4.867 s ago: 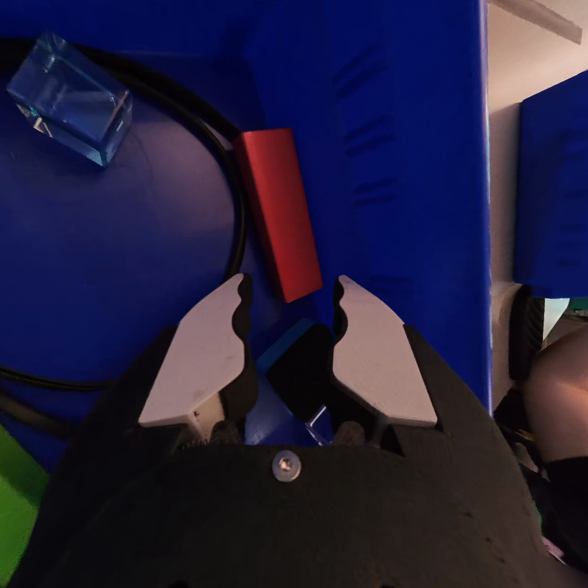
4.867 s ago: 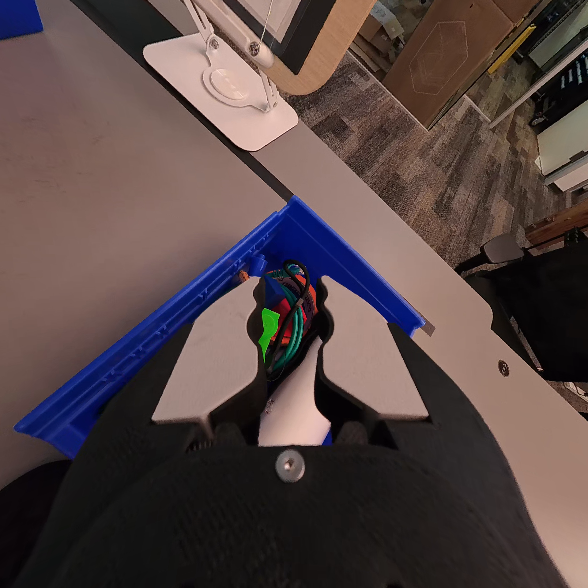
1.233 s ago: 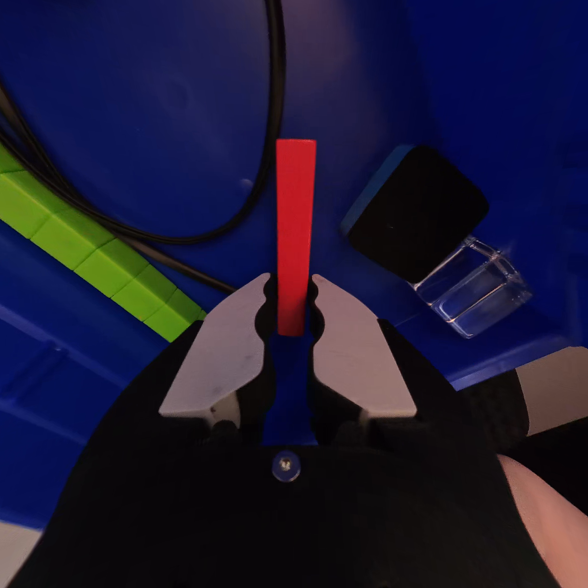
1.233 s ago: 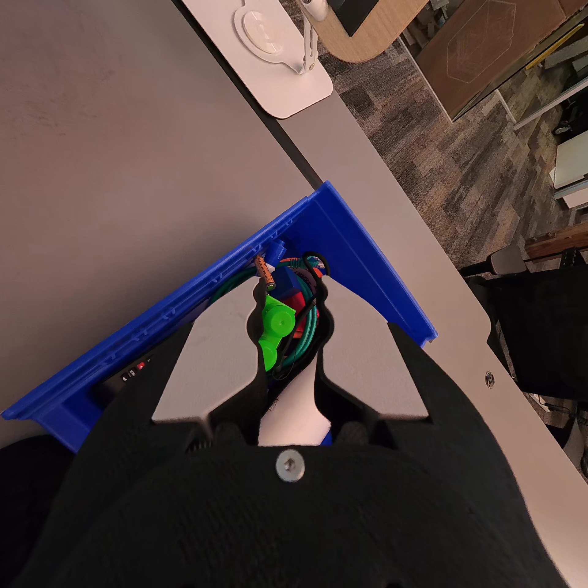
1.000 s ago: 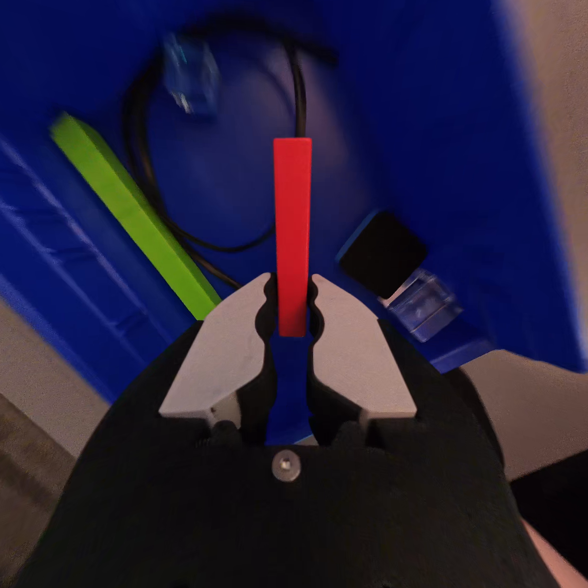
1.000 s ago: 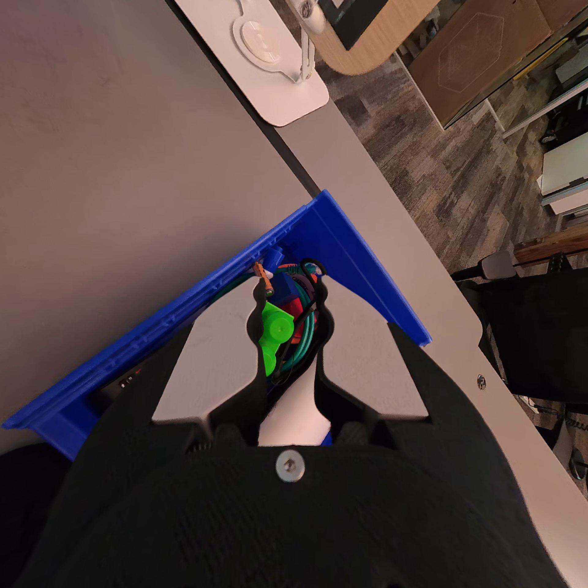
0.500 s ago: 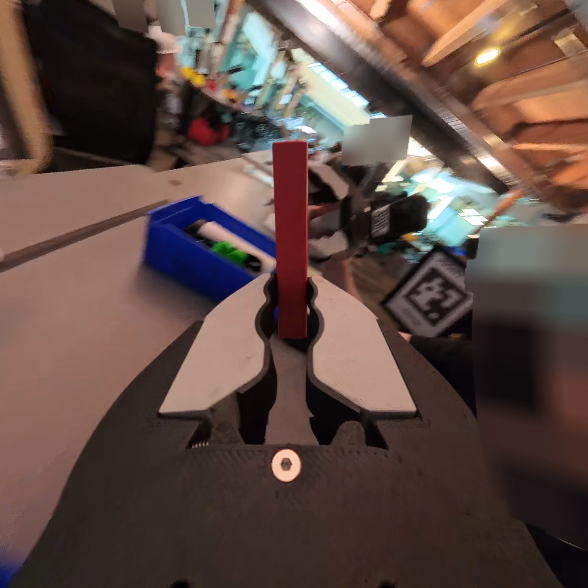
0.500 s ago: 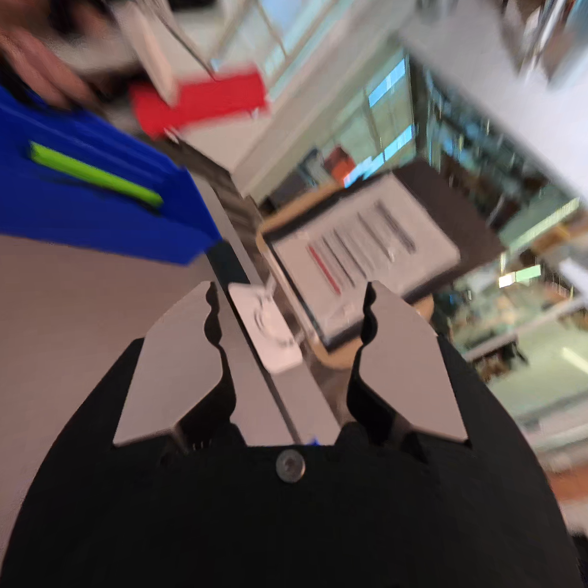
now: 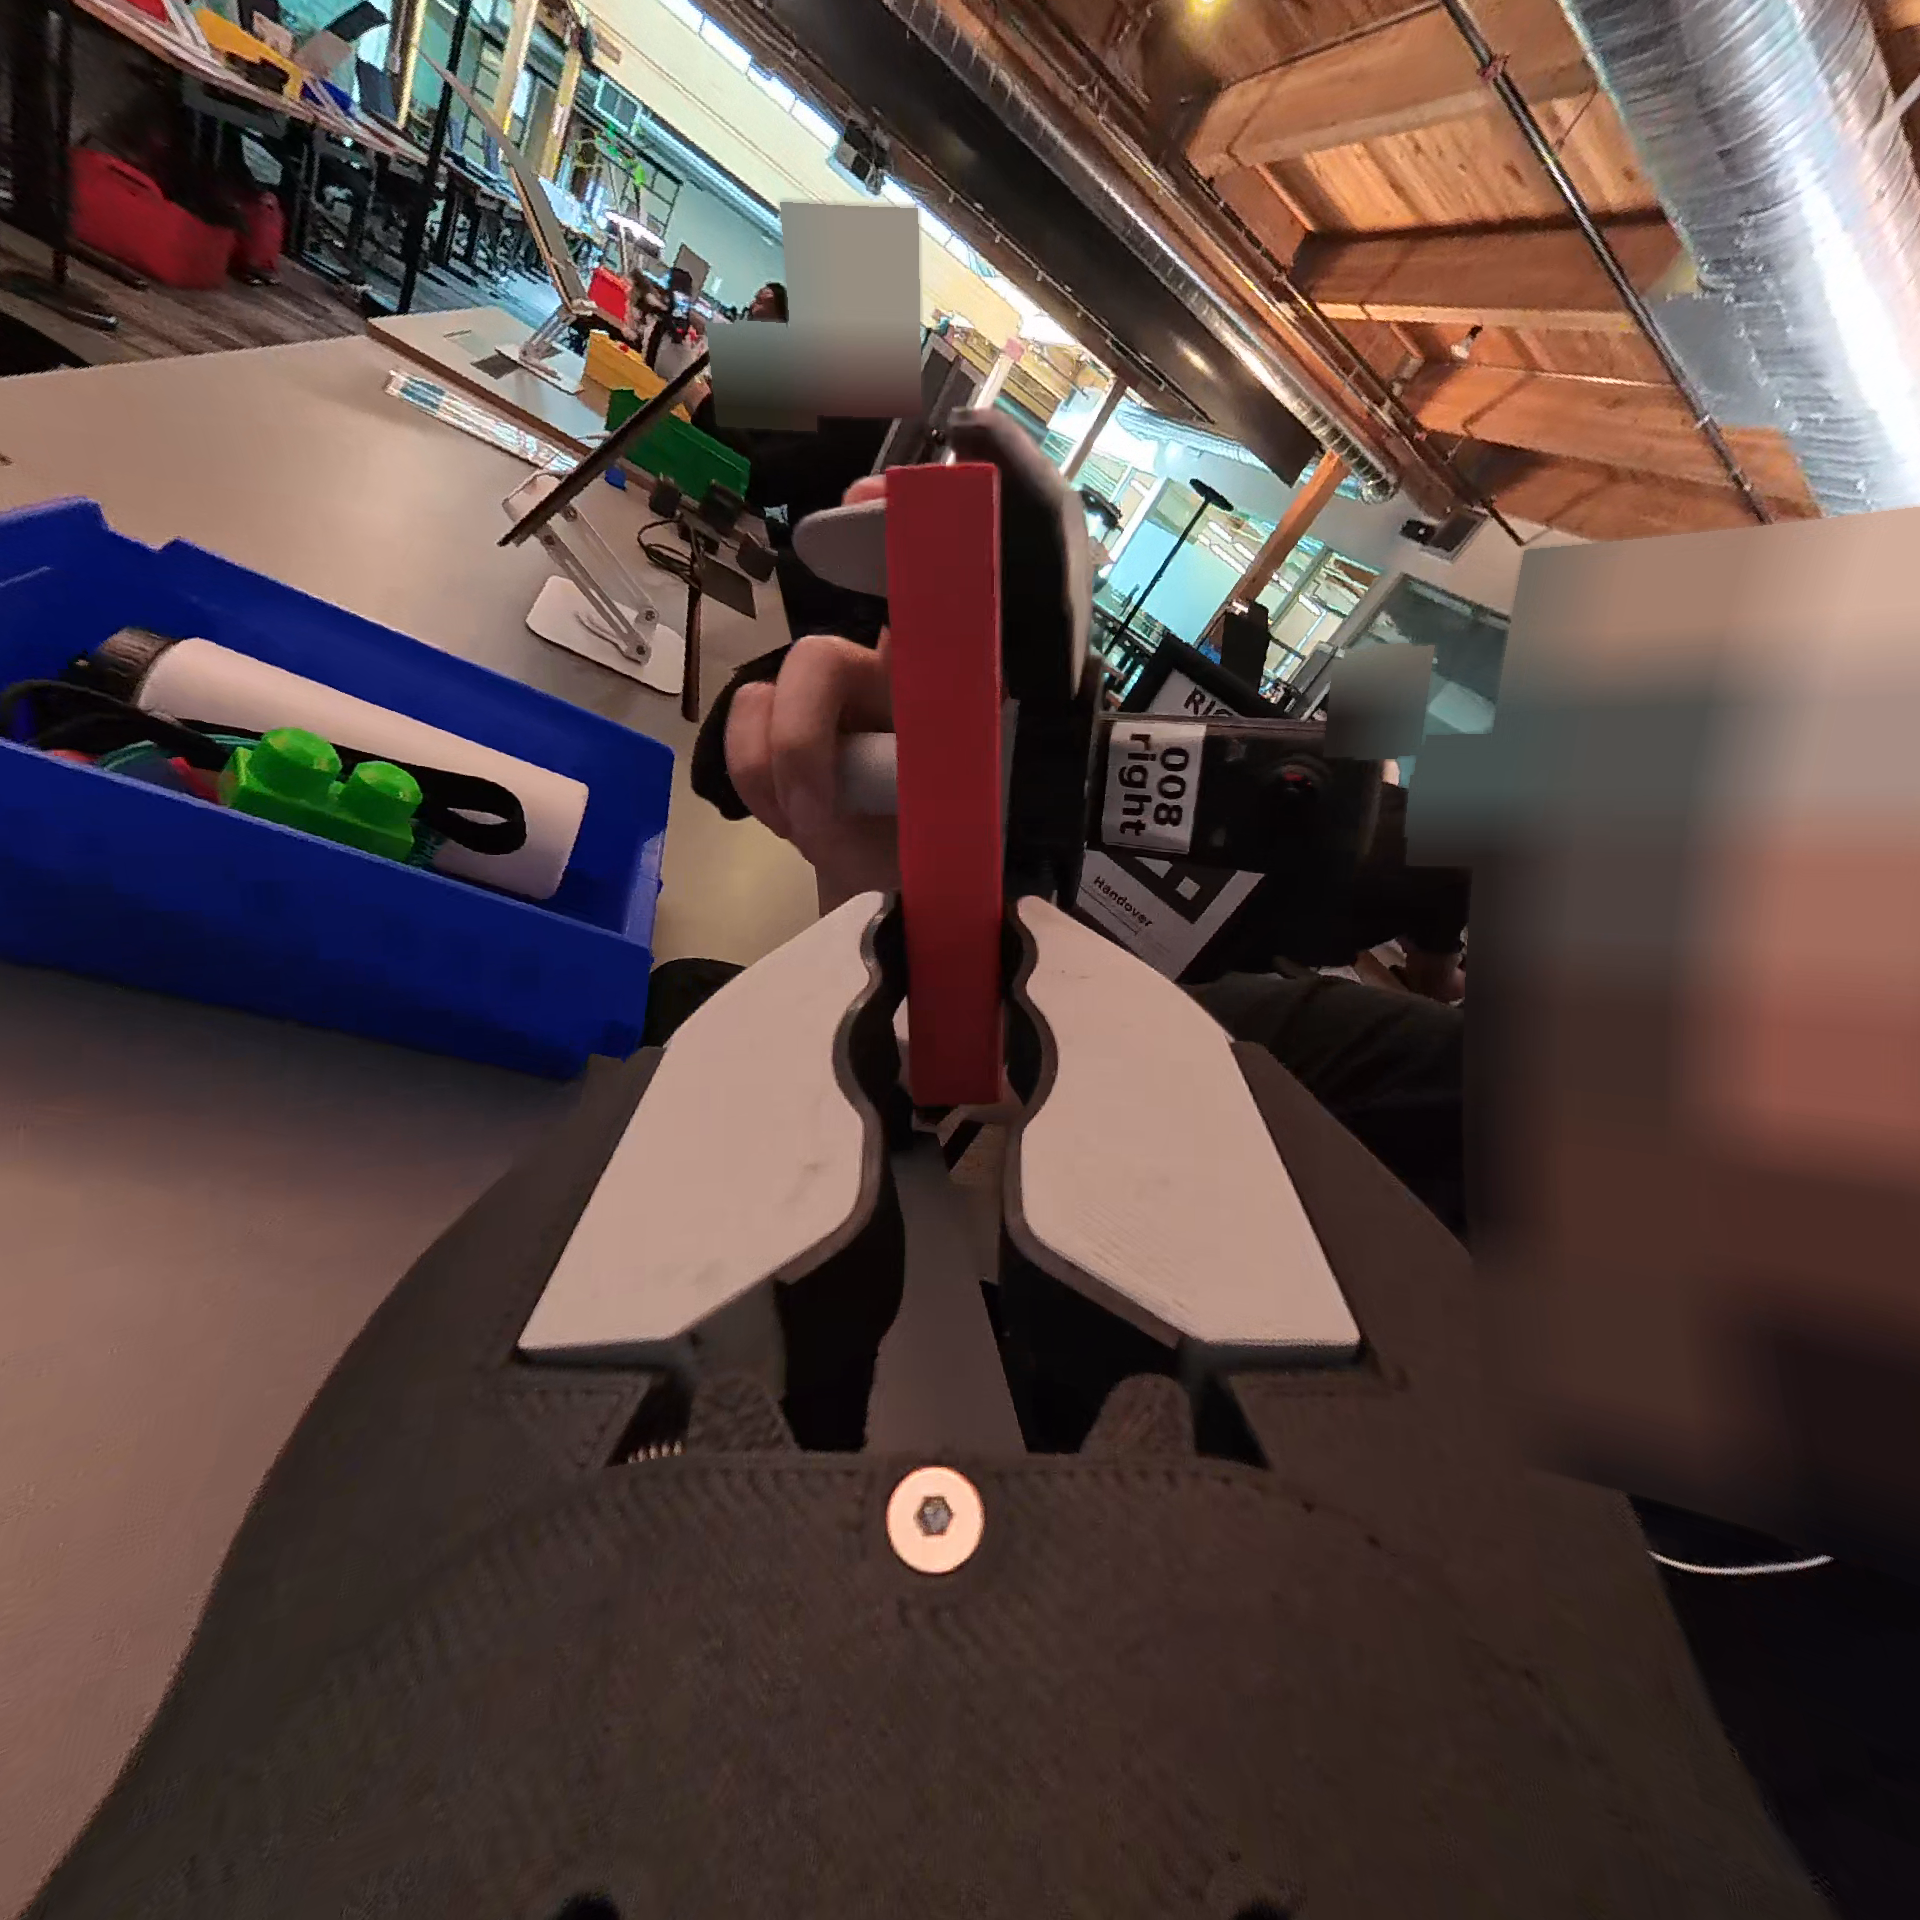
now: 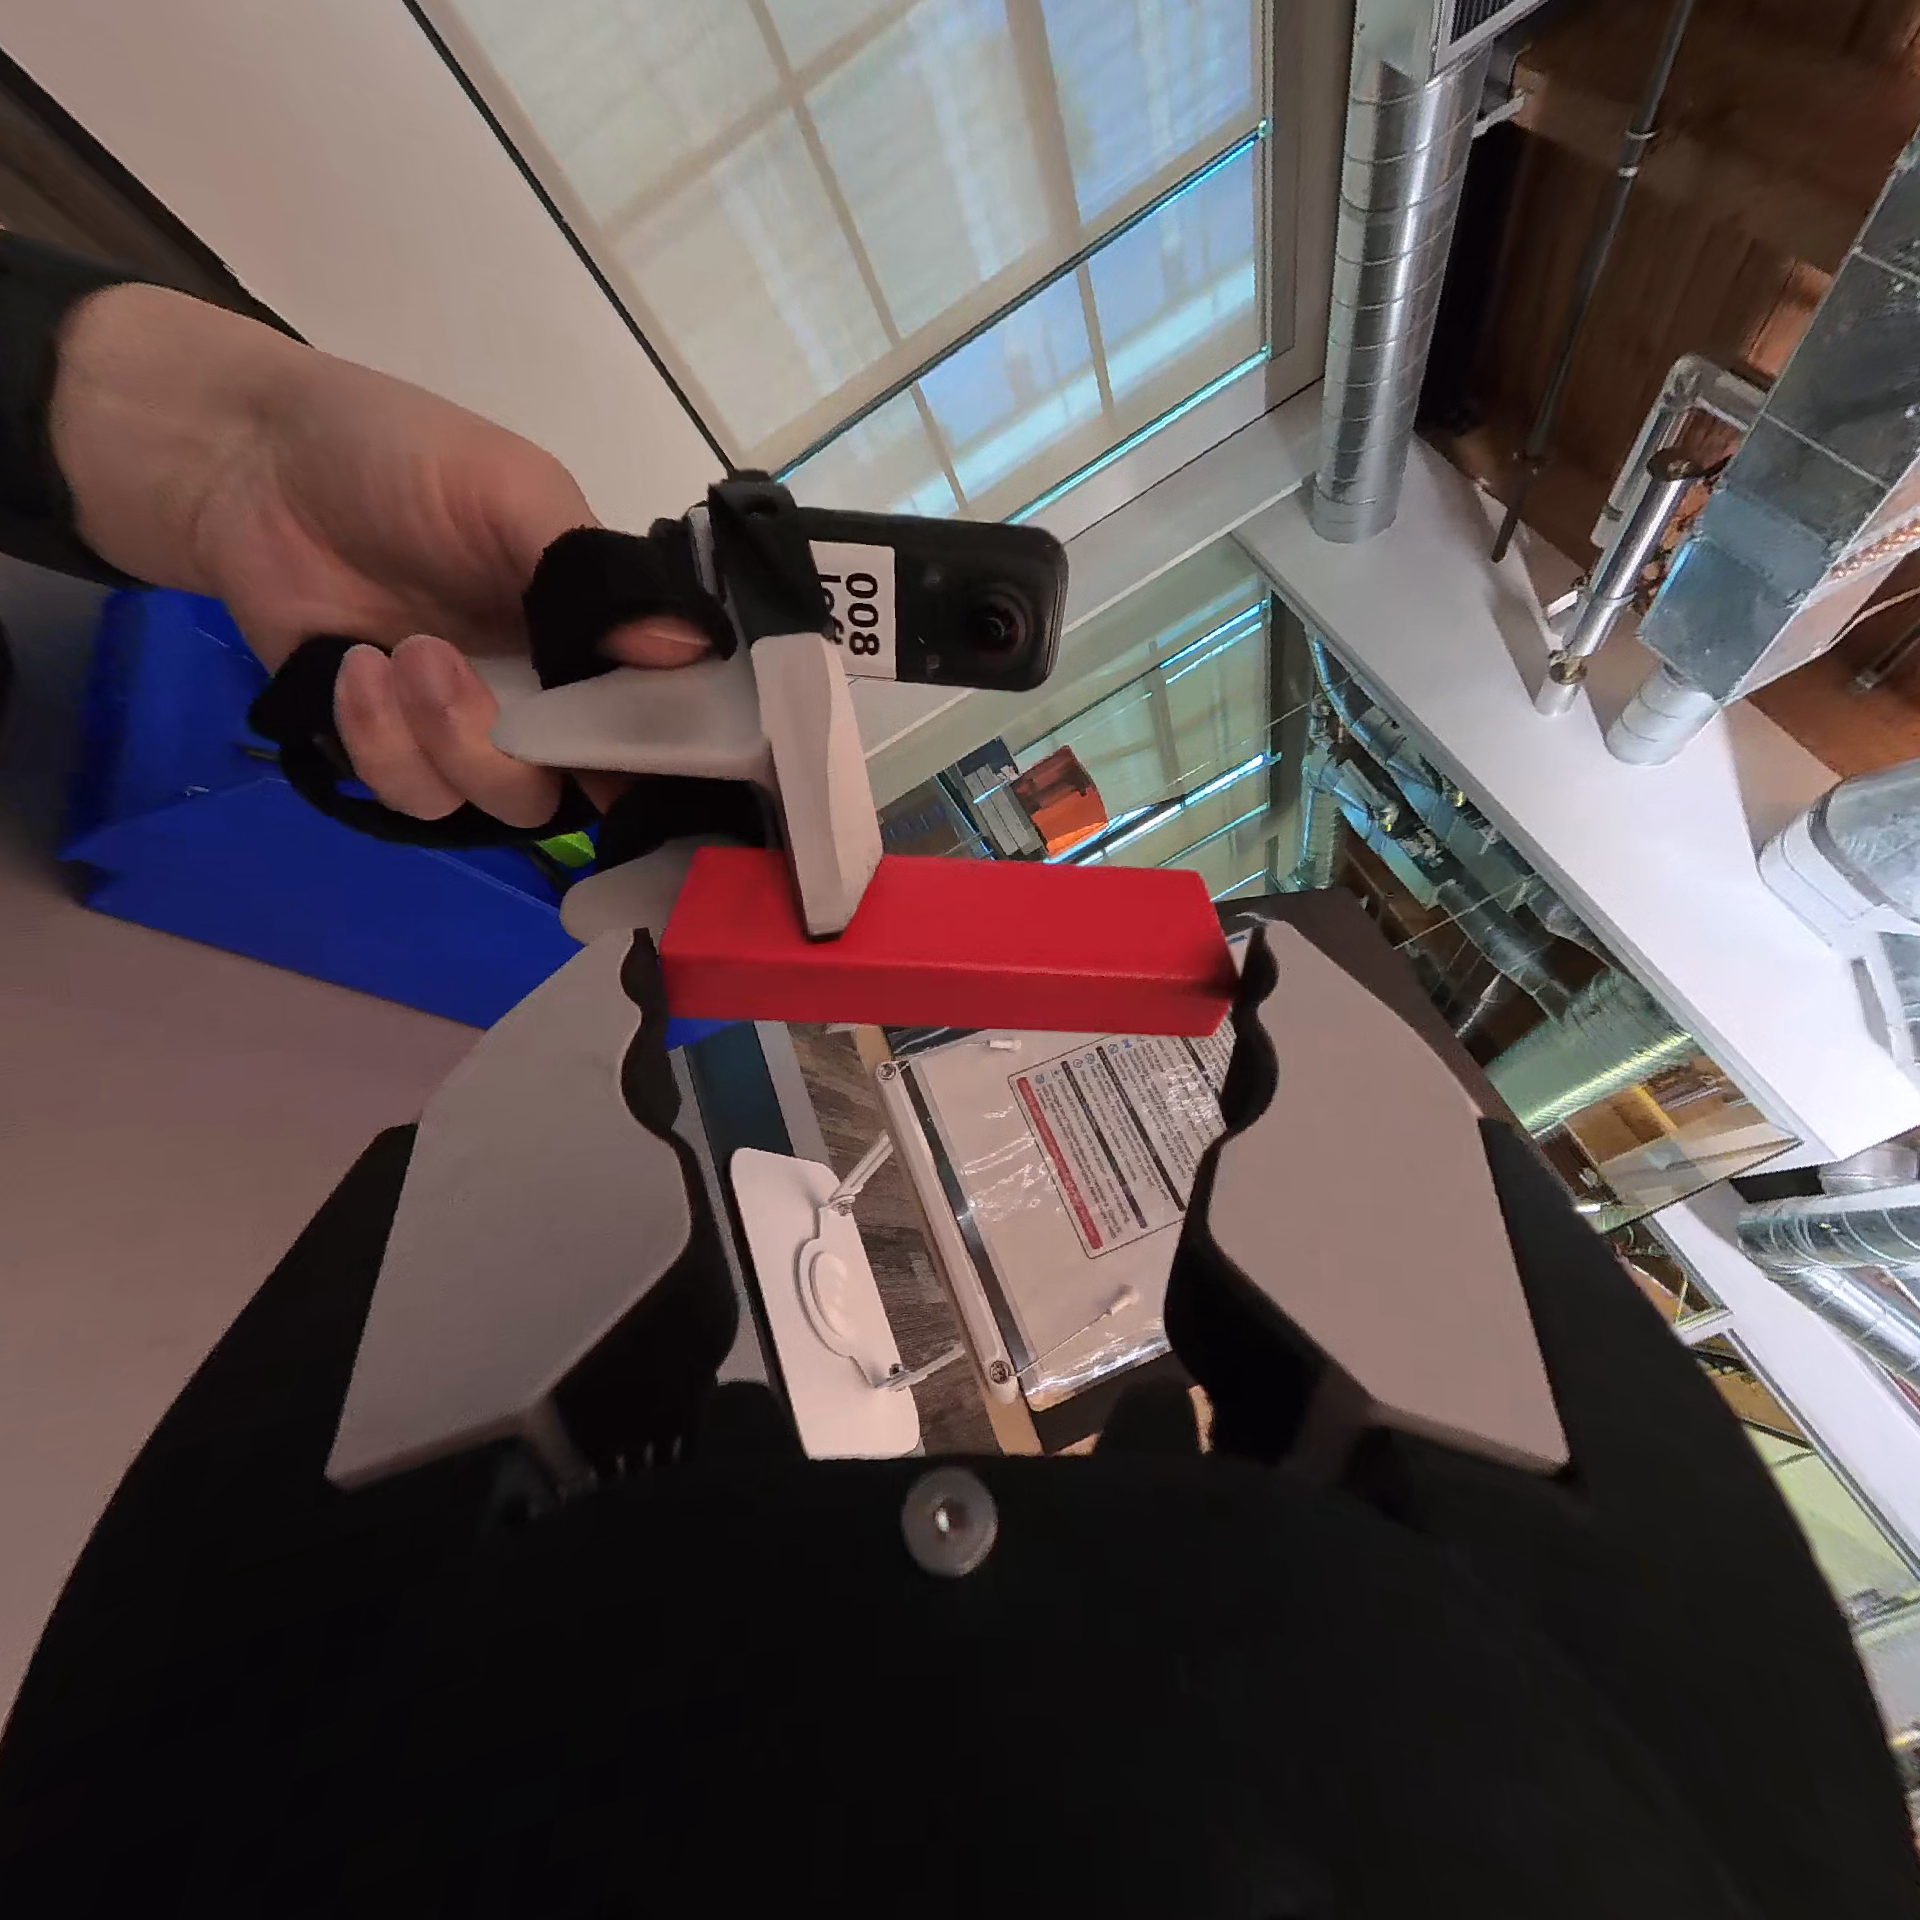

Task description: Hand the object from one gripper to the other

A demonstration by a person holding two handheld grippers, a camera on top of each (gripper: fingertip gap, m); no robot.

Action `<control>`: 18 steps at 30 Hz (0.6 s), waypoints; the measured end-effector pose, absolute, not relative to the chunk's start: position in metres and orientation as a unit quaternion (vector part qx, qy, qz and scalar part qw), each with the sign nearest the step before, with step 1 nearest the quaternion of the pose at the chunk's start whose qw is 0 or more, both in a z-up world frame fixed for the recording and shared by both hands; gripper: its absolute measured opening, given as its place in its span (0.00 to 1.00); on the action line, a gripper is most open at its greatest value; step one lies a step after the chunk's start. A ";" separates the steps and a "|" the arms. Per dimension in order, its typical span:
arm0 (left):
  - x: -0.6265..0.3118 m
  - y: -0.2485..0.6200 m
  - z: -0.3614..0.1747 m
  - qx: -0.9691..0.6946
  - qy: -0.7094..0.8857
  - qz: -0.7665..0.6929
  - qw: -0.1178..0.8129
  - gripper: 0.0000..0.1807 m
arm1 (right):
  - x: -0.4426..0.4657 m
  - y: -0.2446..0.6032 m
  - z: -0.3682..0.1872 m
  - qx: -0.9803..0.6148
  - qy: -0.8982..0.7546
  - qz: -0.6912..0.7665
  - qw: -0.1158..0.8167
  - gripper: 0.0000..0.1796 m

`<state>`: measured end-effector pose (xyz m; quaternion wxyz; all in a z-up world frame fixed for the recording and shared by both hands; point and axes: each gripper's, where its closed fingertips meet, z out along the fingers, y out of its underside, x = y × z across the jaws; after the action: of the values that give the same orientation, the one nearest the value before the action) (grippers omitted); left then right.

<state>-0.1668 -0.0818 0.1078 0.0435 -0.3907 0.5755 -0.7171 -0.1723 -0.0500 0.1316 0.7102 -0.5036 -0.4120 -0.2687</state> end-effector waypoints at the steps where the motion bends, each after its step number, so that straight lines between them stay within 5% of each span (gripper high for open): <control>1: -0.167 -0.083 0.108 -0.388 0.578 -0.717 0.046 0.09 | -0.172 -0.051 0.132 -0.503 -0.412 -0.267 0.711 0.59; 18: -0.181 -0.097 0.117 -0.343 0.597 -0.724 0.050 0.12 | -0.182 -0.066 0.137 -0.482 -0.434 -0.283 0.706 0.58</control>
<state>-0.1811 -0.0969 0.1173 0.0500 -0.3425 0.5966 -0.7241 -0.1825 -0.0661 0.1372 0.7064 -0.4821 -0.4343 -0.2827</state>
